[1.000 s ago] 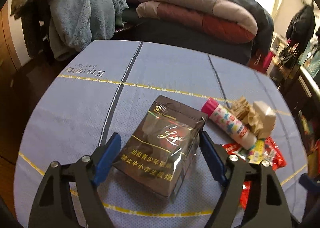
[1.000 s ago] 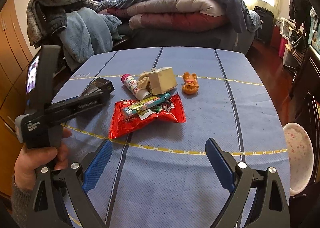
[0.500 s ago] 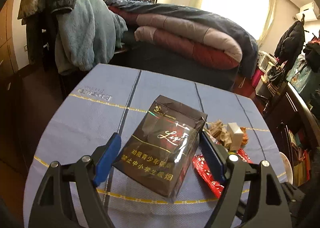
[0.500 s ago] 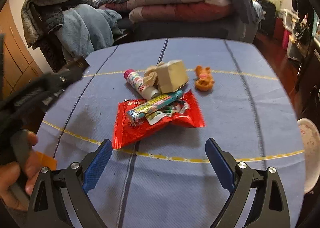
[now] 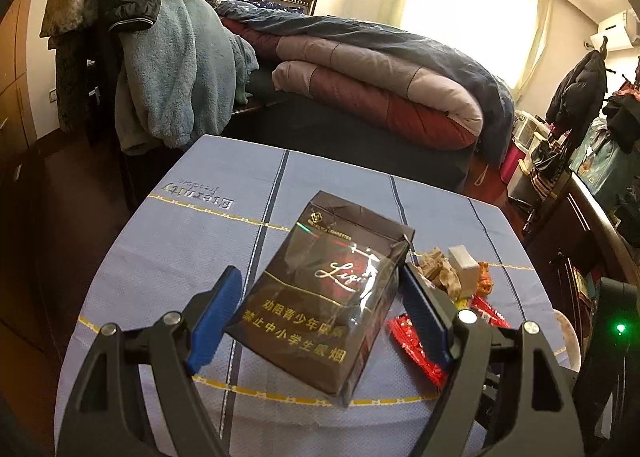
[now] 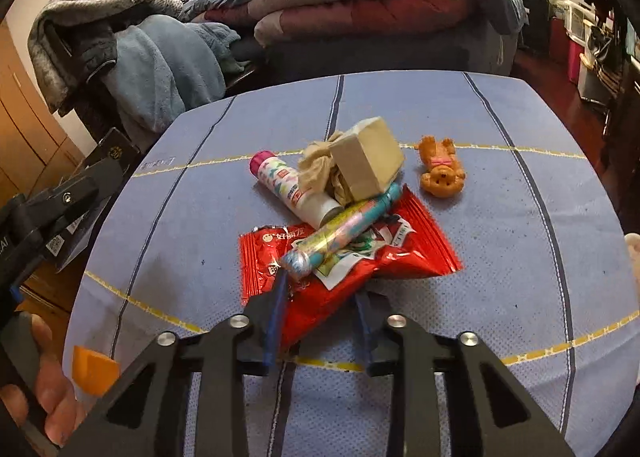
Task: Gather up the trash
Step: 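Grasp the brown cigarette pack with left tool while right tool grasps red snack wrapper, then carry both items over the wastebasket and open both tools to drop them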
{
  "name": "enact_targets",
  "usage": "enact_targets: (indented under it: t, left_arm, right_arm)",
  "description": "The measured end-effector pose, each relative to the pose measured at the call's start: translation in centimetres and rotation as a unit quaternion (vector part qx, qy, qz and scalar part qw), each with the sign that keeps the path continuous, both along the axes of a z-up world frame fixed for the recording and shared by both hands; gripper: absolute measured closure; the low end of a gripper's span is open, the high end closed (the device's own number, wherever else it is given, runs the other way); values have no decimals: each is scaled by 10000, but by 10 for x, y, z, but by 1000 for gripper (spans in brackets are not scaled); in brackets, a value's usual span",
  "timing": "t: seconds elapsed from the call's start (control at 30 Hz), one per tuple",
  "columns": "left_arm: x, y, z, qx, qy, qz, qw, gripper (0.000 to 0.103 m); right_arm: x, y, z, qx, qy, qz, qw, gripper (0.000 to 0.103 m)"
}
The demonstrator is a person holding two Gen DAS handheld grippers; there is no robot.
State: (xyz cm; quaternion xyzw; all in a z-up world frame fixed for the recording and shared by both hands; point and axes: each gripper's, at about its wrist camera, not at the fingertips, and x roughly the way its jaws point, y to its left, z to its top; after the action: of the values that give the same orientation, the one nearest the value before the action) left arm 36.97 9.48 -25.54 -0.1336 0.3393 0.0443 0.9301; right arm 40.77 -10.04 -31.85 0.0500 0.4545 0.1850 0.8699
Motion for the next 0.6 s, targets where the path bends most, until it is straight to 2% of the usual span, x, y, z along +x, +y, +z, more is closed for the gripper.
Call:
enact_targets:
  t: [0.2,0.43,0.6]
  left_arm:
    - [-3,1,4,-45,-51,-20,10000,23]
    - [-7,-7,11,-38,-126,-99,9999,23]
    - [-10,-14,16,-10,-181,-166,9997,23]
  right_arm:
    - [-12,-6,11,7,-174,77,9998,93]
    - [-25,-21,22,45,-339,90,9994,100]
    - [-38,-36,35,118,-506,43,9986,100]
